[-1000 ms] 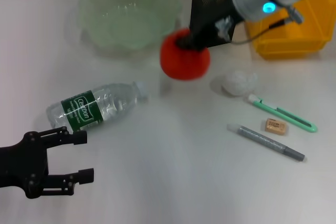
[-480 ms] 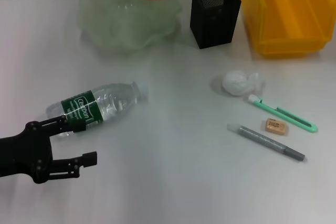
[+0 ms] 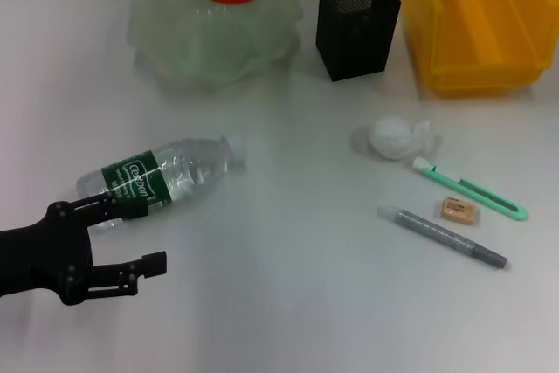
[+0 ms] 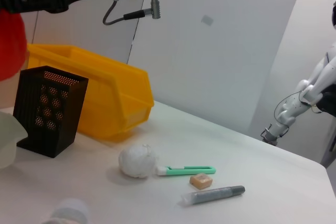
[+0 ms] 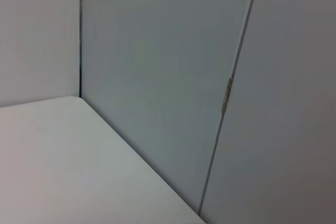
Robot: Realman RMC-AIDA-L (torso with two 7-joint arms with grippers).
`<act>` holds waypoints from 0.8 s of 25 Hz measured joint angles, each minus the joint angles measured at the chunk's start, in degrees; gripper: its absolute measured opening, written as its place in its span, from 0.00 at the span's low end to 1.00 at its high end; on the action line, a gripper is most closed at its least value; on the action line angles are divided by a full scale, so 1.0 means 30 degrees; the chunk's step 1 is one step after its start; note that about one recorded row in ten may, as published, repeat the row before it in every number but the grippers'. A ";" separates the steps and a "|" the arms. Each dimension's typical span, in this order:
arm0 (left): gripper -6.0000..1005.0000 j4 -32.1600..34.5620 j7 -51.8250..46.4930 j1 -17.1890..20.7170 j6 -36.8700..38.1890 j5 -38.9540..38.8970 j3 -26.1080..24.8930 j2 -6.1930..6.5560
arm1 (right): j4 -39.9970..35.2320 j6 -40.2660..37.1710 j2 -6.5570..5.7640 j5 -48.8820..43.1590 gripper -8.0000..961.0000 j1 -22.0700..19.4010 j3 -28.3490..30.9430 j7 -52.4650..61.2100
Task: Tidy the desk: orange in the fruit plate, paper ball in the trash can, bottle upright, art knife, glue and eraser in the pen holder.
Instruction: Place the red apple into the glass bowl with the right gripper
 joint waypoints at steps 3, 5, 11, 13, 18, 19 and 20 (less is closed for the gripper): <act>0.86 0.0000 0.0000 -0.0022 -0.0006 -0.0009 -0.0002 -0.0086 | 0.0148 0.0126 0.0012 0.0244 0.21 0.0008 -0.0080 -0.0203; 0.86 0.0000 0.0000 -0.0025 -0.0006 -0.0011 0.0005 -0.0099 | 0.0157 0.0163 0.0014 0.0249 0.28 -0.0021 -0.0082 -0.0208; 0.86 0.0001 0.0001 -0.0025 -0.0006 -0.0018 0.0094 -0.0176 | 0.0298 0.0577 0.0014 0.0265 0.49 -0.0213 -0.0092 -0.0265; 0.86 0.0000 0.0000 -0.0025 -0.0005 -0.0023 0.0097 -0.0202 | 0.0175 0.0567 0.0009 0.0275 0.56 -0.0448 -0.0014 -0.0263; 0.86 0.0000 0.0001 -0.0025 0.0005 -0.0026 0.0124 -0.0210 | -0.1352 -0.0850 -0.0080 0.0250 0.70 -0.1377 0.0076 0.0018; 0.86 0.0000 0.0001 -0.0025 0.0005 -0.0026 0.0124 -0.0210 | -0.1352 -0.0850 -0.0080 0.0250 0.73 -0.1377 0.0076 0.0018; 0.86 0.0001 0.0001 -0.0023 0.0020 -0.0026 0.0131 -0.0211 | -0.1893 -0.1484 -0.0116 0.0122 0.76 -0.1678 0.0083 0.0284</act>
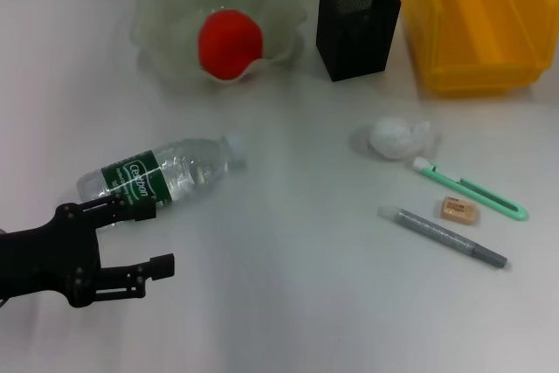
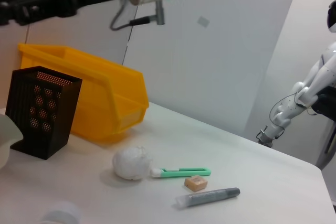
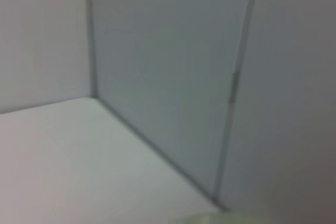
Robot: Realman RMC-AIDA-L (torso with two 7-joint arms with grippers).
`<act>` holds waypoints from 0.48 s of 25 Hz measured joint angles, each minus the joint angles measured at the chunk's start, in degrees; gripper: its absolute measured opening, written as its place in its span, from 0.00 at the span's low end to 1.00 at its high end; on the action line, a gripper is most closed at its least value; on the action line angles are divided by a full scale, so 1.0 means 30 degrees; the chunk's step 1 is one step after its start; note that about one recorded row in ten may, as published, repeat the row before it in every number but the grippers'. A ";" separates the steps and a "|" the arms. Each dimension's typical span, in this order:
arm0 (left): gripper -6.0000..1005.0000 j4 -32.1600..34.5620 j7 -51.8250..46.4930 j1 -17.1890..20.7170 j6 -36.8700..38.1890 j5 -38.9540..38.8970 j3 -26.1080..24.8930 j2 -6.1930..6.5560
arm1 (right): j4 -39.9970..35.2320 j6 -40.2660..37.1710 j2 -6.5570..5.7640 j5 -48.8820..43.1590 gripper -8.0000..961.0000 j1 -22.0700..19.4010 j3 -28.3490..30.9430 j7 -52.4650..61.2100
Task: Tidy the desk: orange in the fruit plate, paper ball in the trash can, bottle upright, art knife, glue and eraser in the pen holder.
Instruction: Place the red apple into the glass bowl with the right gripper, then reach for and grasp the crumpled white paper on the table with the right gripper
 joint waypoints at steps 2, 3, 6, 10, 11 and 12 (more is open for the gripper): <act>0.86 -0.0001 -0.0004 -0.0001 0.0058 0.0000 0.0004 0.0001 | -0.1469 -0.1780 -0.0084 -0.0872 0.81 -0.0673 0.0060 0.1189; 0.86 -0.0001 -0.0037 0.0000 0.0112 0.0000 0.0003 0.0006 | -0.3273 -0.3655 -0.0121 -0.2828 0.83 -0.1363 0.0178 0.2983; 0.86 0.0004 -0.0071 0.0001 0.0138 0.0001 0.0010 0.0009 | -0.5417 -0.5870 -0.0124 -0.5334 0.88 -0.1947 0.0380 0.5038; 0.86 0.0020 -0.0047 0.0000 0.0178 0.0003 0.0019 0.0012 | -0.8382 -1.1129 -0.0094 -0.9760 0.88 -0.2085 0.0922 0.8235; 0.86 0.0020 -0.0047 0.0000 0.0178 0.0003 0.0019 0.0012 | -0.8611 -1.2480 -0.0096 -1.0485 0.88 -0.1895 0.1148 0.8710; 0.86 0.0023 -0.0034 0.0000 0.0180 0.0003 0.0019 0.0014 | -0.8710 -1.3504 -0.0097 -1.1004 0.88 -0.1706 0.1354 0.9004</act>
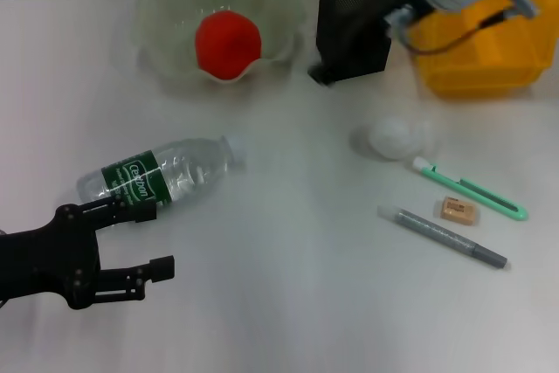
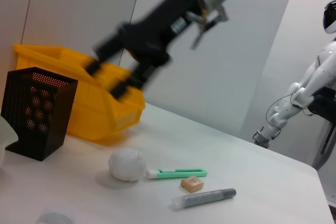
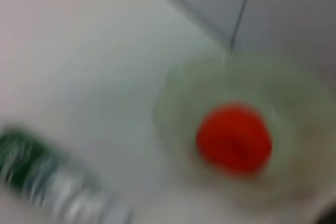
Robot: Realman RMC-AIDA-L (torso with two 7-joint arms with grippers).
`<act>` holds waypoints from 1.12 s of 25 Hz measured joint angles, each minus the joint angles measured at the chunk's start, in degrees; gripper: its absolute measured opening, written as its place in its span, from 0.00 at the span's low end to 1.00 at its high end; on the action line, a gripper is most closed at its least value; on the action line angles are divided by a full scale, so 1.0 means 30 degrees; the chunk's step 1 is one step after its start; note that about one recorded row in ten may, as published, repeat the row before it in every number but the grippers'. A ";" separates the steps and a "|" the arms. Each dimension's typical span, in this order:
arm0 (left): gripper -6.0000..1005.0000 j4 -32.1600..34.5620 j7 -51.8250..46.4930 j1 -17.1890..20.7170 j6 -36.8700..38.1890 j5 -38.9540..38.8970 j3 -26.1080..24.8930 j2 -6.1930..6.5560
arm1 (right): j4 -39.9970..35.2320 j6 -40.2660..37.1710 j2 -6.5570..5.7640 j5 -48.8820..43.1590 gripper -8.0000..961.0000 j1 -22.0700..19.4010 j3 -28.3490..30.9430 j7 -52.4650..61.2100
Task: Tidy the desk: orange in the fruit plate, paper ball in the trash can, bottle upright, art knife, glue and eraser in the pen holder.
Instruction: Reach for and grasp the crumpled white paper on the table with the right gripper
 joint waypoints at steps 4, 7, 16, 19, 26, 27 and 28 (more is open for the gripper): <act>0.86 -0.0003 0.0041 0.0000 0.0002 0.0053 -0.0004 0.0001 | 0.0249 -0.3344 -0.0010 -0.1672 0.88 0.0719 0.0415 0.0807; 0.86 -0.0014 0.0041 -0.0001 0.0002 0.0059 -0.0004 0.0001 | 0.0337 -0.4132 0.0025 -0.2938 0.88 0.0746 0.0172 0.1201; 0.86 -0.0025 0.0040 -0.0004 -0.0099 0.0077 -0.0004 -0.0103 | 0.2236 -0.2919 0.0093 -0.3961 0.87 0.0579 -0.1090 0.1472; 0.86 -0.0025 0.0039 -0.0020 -0.0107 0.0108 -0.0005 -0.0130 | 0.2989 -0.2092 0.0103 -0.4009 0.86 0.0573 -0.1316 0.1639; 0.86 -0.0024 0.0036 -0.0032 -0.0147 0.0119 -0.0004 -0.0195 | 0.4720 0.0094 0.0133 -0.4074 0.85 0.0577 -0.2374 0.1966; 0.86 -0.0024 0.0036 -0.0032 -0.0147 0.0119 -0.0004 -0.0195 | 0.4720 0.0094 0.0133 -0.4074 0.85 0.0577 -0.2374 0.1966; 0.86 -0.0025 0.0041 -0.0032 -0.0148 0.0135 -0.0005 -0.0199 | 0.4979 0.0371 0.0138 -0.4075 0.85 0.0607 -0.2435 0.1980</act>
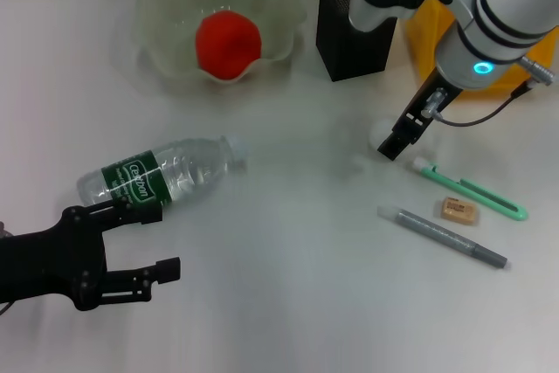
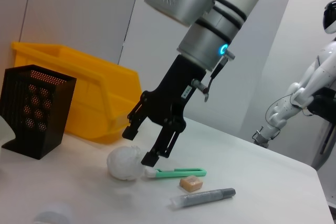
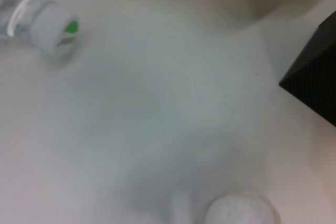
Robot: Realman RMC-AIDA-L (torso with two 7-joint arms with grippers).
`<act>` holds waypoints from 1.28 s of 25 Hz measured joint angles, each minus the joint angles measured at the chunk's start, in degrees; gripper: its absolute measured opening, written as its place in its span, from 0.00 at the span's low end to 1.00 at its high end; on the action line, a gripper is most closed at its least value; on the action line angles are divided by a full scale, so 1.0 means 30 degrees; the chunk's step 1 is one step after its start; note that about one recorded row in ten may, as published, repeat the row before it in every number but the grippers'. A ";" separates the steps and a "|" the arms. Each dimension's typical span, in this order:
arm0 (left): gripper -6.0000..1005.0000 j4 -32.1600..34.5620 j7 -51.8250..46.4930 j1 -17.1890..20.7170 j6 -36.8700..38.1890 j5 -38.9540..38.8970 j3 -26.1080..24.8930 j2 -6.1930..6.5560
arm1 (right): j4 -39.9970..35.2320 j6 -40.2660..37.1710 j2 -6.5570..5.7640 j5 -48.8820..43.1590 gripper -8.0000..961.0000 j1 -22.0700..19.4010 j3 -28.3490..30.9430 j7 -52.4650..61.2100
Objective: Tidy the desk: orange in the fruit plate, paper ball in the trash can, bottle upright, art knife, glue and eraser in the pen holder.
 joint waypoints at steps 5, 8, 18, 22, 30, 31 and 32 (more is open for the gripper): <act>0.86 0.0001 0.0005 0.0001 0.0000 0.0012 0.0001 -0.0036 | 0.1166 0.1144 0.0032 0.0053 0.84 0.0196 -0.0067 0.0016; 0.86 0.0001 0.0010 0.0000 0.0001 0.0012 0.0001 -0.0062 | 0.1289 0.1326 0.0051 0.0069 0.83 0.0219 -0.0153 0.0015; 0.86 0.0001 0.0022 0.0002 0.0032 -0.0057 0.0002 -0.0063 | 0.0749 0.0830 0.0024 0.0071 0.60 0.0027 -0.0465 0.0004; 0.86 0.0001 0.0023 0.0003 0.0032 -0.0043 0.0001 -0.0061 | -0.1164 -0.0469 -0.0034 0.0083 0.53 -0.0537 -0.0205 0.0000; 0.86 0.0003 0.0023 0.0062 0.0028 -0.0063 0.0003 -0.0062 | -0.6839 -0.5916 -0.0065 -0.1684 0.48 -0.1754 0.2421 -0.0013; 0.86 0.0009 0.0024 0.0025 0.0028 -0.0058 0.0003 -0.0056 | -0.7166 -0.6177 -0.0070 -0.2359 0.48 -0.1816 0.2779 -0.0046; 0.86 0.0009 0.0023 0.0002 0.0020 -0.0040 0.0004 -0.0047 | -0.7338 -0.6208 -0.0111 -0.2829 0.48 -0.1875 0.3170 -0.0103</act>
